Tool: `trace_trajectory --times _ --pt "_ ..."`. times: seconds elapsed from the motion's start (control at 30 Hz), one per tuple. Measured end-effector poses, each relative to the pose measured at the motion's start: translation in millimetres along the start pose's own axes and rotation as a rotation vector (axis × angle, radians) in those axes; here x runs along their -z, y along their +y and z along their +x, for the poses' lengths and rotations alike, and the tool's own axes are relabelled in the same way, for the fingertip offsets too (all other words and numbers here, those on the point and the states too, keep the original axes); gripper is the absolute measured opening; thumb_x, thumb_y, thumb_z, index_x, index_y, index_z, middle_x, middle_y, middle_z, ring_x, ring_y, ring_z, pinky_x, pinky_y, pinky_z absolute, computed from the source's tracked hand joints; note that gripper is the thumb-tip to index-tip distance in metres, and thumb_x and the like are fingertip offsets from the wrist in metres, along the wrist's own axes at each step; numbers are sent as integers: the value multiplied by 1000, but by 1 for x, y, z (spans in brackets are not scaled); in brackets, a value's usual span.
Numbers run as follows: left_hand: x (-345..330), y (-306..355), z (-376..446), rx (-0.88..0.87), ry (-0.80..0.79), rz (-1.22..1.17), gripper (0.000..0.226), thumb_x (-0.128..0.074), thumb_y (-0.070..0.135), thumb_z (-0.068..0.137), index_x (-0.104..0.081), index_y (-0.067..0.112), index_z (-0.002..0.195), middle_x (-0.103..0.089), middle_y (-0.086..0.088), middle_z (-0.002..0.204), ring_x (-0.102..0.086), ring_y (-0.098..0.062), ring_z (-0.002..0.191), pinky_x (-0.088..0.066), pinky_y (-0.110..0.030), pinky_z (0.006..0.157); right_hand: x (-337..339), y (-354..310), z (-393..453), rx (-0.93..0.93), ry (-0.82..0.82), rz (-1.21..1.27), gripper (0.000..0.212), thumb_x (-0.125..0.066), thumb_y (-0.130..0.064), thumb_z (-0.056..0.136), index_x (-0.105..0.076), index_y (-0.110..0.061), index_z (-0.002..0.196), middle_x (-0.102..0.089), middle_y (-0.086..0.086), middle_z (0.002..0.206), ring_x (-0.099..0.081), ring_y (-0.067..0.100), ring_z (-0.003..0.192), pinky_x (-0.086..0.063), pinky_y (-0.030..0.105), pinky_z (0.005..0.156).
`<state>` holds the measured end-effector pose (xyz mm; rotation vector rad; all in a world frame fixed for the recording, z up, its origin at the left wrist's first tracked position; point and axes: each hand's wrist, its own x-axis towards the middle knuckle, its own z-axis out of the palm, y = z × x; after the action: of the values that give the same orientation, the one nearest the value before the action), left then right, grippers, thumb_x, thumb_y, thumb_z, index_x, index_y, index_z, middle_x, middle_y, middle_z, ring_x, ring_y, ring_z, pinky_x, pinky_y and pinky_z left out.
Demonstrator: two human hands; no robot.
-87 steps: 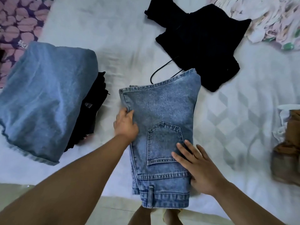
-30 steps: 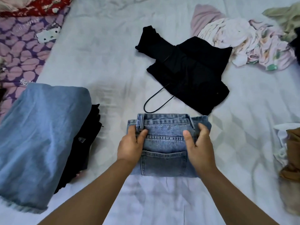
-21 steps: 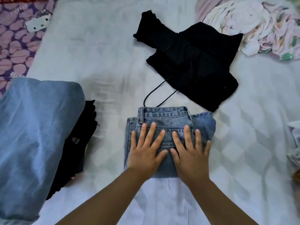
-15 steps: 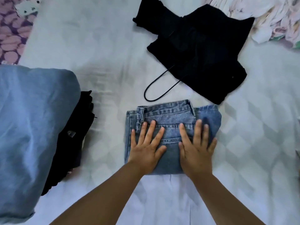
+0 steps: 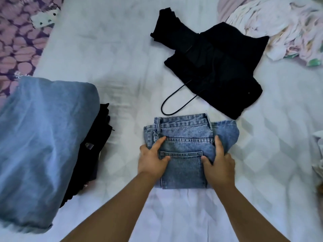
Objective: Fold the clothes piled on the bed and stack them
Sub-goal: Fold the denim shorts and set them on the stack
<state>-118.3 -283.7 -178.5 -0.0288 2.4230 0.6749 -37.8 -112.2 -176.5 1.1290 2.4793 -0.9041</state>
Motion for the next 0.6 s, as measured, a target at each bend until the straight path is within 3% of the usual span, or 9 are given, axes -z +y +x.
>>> trace_trajectory --times 0.13,0.23,0.33,0.4,0.5,0.6 --pt "33 -6 1 -14 -204 -115 65 -74 27 78 -46 44 134 -52 3 134 -56 -20 113 -46 -27 96 18 -2 -9 -19 -167 15 74 -54 -35 94 -6 -40 150 -45 20 131 -53 37 113 -43 35 85" --pt "51 -4 -17 47 -265 -170 63 -78 24 75 -53 37 131 -52 0 137 -55 -20 115 -48 -34 98 32 -7 -23 25 -182 -26 76 -52 -36 94 -1 -40 150 -51 20 126 -57 34 104 -43 33 72" --pt "70 3 -48 -50 -127 -79 63 -73 25 79 -48 31 137 -51 3 139 -52 -16 121 -40 -26 102 51 -24 -39 106 -163 -63 75 -50 -34 96 2 -39 150 -55 18 119 -59 32 95 -39 33 63" --pt "88 8 -68 -116 -19 -84 62 -70 26 81 -46 32 138 -51 5 139 -51 -13 123 -37 -20 102 67 -44 -49 160 -117 -80 72 -48 -37 96 -1 -41 149 -54 15 123 -58 32 100 -39 32 66" --pt "121 10 -93 -163 135 -171 60 -67 29 84 -44 38 138 -53 2 136 -53 -16 119 -41 -23 100 92 -87 -67 265 -30 -84 64 -46 -40 96 -10 -42 149 -49 14 126 -56 34 106 -40 33 74" --pt "161 6 -118 -167 336 -247 58 -63 27 87 -41 43 138 -51 1 128 -55 -14 106 -39 -15 87 109 -141 -82 455 38 -28 62 -51 -39 94 -19 -42 148 -45 13 124 -54 34 108 -43 35 82"
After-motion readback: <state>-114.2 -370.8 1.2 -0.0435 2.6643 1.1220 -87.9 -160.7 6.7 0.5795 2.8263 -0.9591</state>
